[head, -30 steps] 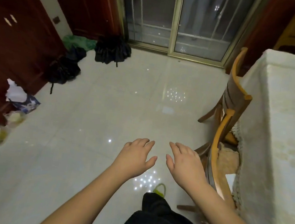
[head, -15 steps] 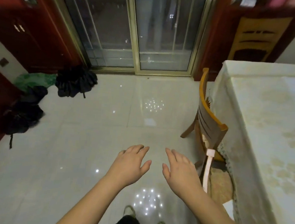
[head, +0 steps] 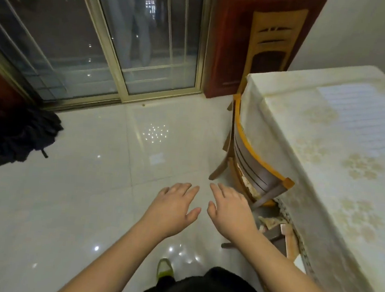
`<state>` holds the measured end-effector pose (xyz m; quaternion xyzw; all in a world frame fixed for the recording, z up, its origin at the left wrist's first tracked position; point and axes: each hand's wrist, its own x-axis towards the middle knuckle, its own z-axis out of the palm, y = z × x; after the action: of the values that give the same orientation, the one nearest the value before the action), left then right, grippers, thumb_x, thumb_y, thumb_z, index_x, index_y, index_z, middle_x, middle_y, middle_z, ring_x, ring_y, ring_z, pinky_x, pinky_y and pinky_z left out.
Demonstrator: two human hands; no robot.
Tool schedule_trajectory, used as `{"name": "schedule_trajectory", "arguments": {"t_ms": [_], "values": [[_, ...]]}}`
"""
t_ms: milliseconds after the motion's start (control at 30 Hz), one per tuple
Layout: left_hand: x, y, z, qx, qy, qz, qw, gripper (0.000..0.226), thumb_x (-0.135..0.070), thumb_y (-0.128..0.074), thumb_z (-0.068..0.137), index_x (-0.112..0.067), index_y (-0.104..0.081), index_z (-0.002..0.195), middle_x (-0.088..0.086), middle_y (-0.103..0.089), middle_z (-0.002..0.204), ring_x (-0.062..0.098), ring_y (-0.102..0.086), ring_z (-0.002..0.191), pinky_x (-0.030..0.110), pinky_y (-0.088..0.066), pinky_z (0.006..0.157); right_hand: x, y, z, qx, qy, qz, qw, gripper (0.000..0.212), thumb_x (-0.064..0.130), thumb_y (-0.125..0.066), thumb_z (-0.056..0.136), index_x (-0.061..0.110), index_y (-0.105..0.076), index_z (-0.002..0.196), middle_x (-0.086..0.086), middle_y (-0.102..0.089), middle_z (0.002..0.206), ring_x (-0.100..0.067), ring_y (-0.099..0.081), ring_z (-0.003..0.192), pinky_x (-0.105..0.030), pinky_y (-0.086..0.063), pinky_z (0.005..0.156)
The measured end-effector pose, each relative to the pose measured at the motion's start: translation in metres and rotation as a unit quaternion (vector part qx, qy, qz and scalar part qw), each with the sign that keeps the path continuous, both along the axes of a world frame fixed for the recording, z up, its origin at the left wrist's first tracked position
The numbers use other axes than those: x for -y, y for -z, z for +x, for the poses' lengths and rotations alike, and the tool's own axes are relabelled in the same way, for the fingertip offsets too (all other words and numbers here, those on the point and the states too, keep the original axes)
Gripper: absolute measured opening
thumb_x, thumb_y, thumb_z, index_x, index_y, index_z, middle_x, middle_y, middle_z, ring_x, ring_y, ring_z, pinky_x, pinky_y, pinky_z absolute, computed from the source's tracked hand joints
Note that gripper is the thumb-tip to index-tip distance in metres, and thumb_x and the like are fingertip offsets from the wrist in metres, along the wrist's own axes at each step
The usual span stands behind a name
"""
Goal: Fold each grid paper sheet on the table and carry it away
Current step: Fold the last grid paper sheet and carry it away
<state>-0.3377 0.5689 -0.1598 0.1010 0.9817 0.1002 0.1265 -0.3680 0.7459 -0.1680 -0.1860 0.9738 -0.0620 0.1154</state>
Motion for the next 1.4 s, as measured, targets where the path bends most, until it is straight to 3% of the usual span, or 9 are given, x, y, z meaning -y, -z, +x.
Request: {"name": "schedule_trajectory", "arguments": {"t_ms": [233, 367, 533, 700, 1067, 1400], "values": [[-0.004, -0.001, -0.085, 0.008, 0.112, -0.007, 0.994, 0.065, -0.057, -0.03, 0.096, -0.027, -0.017, 0.152, -0.001, -0.023, 0.159, 0.019, -0.02, 0.144, 0.043, -0.023, 0.115, -0.013, -0.02, -0.047, -0.033, 0.078, 0.007, 0.996, 0.054, 0.04, -0.036, 0.097, 0.02, -0.033, 0.147, -0.004, -0.04, 0.148, -0.02, -0.034, 0.138, -0.034, -0.025, 0.112], [-0.028, -0.008, -0.144, -0.033, 0.146, 0.019, 0.989, 0.057, -0.05, -0.036, 0.097, -0.026, -0.028, 0.148, -0.002, -0.031, 0.154, 0.017, -0.028, 0.14, 0.038, -0.027, 0.11, -0.035, -0.022, -0.087, -0.026, 0.124, 0.008, 0.992, 0.056, 0.042, -0.036, 0.096, 0.021, -0.032, 0.148, -0.003, -0.036, 0.152, -0.021, -0.032, 0.139, -0.037, -0.026, 0.114], [-0.062, -0.013, -0.221, -0.059, 0.19, 0.006, 0.98, 0.055, -0.049, -0.037, 0.097, -0.027, -0.031, 0.147, -0.004, -0.034, 0.152, 0.016, -0.031, 0.139, 0.034, -0.027, 0.11, -0.063, -0.017, -0.143, -0.059, 0.194, -0.01, 0.979, 0.051, 0.038, -0.043, 0.094, 0.018, -0.044, 0.14, -0.006, -0.049, 0.143, -0.024, -0.046, 0.13, -0.038, -0.033, 0.108], [-0.097, -0.018, -0.288, -0.068, 0.246, -0.012, 0.967, 0.051, -0.044, -0.038, 0.098, -0.028, -0.032, 0.147, -0.004, -0.034, 0.152, 0.017, -0.032, 0.139, 0.035, -0.027, 0.109, -0.086, -0.011, -0.198, -0.047, 0.22, -0.02, 0.974, 0.049, 0.038, -0.04, 0.094, 0.018, -0.046, 0.138, -0.005, -0.051, 0.139, -0.025, -0.048, 0.126, -0.038, -0.034, 0.106], [-0.174, -0.011, -0.391, -0.044, 0.339, -0.012, 0.94, 0.053, -0.043, -0.039, 0.098, -0.024, -0.033, 0.147, -0.002, -0.038, 0.15, 0.016, -0.034, 0.137, 0.036, -0.027, 0.111, -0.144, -0.001, -0.264, 0.0, 0.302, -0.008, 0.953, 0.056, 0.044, -0.028, 0.098, 0.022, -0.028, 0.149, -0.001, -0.037, 0.151, -0.02, -0.037, 0.136, -0.037, -0.027, 0.112], [-0.227, 0.005, -0.519, -0.036, 0.483, 0.018, 0.875, 0.055, -0.042, -0.035, 0.099, -0.023, -0.027, 0.15, 0.004, -0.031, 0.156, 0.021, -0.029, 0.141, 0.042, -0.027, 0.114, -0.162, 0.008, -0.342, -0.013, 0.476, 0.003, 0.879, 0.054, 0.04, -0.032, 0.098, 0.021, -0.03, 0.148, 0.0, -0.039, 0.15, -0.018, -0.036, 0.137, -0.036, -0.025, 0.112]]}}
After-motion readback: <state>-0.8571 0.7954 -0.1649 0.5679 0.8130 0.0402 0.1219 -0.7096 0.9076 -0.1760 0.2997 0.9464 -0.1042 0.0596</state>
